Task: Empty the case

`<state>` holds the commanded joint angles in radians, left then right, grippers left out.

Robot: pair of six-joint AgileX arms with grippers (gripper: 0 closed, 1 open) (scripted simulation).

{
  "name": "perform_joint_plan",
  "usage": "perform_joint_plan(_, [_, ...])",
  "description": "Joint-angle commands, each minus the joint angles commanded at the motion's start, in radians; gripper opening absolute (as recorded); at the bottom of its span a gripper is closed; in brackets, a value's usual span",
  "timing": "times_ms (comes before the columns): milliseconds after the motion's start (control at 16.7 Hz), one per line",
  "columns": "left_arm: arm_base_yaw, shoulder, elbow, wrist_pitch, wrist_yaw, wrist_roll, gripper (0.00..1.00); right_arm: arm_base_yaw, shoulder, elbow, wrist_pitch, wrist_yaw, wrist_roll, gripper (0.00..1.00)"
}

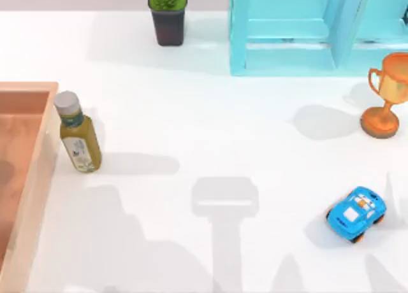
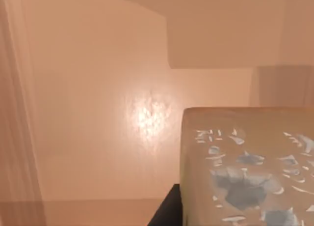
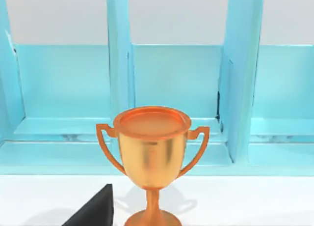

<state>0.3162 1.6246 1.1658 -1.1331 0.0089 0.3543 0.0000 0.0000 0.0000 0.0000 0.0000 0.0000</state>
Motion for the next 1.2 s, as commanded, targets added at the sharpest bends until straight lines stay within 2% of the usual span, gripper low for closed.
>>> perform_joint_plan(300, [-0.004, -0.062, 0.168, -0.212, 0.000, -0.007, 0.00, 0.000, 0.000, 0.000, 0.000, 0.000, 0.000, 1.00])
perform_joint_plan(660, [-0.003, -0.062, 0.178, -0.220, -0.001, -0.007, 0.00, 0.000, 0.000, 0.000, 0.000, 0.000, 0.000, 1.00])
perform_joint_plan(780, [-0.036, -0.056, 0.212, -0.206, 0.001, -0.040, 0.00, 0.000, 0.000, 0.000, 0.000, 0.000, 0.000, 1.00])
perform_joint_plan(960, [-0.164, -0.015, 0.340, -0.163, 0.005, -0.167, 0.00, 0.000, 0.000, 0.000, 0.000, 0.000, 0.000, 1.00])
perform_joint_plan(1200, [-0.456, 0.117, 0.617, -0.098, 0.010, -0.450, 0.00, 0.000, 0.000, 0.000, 0.000, 0.000, 0.000, 1.00])
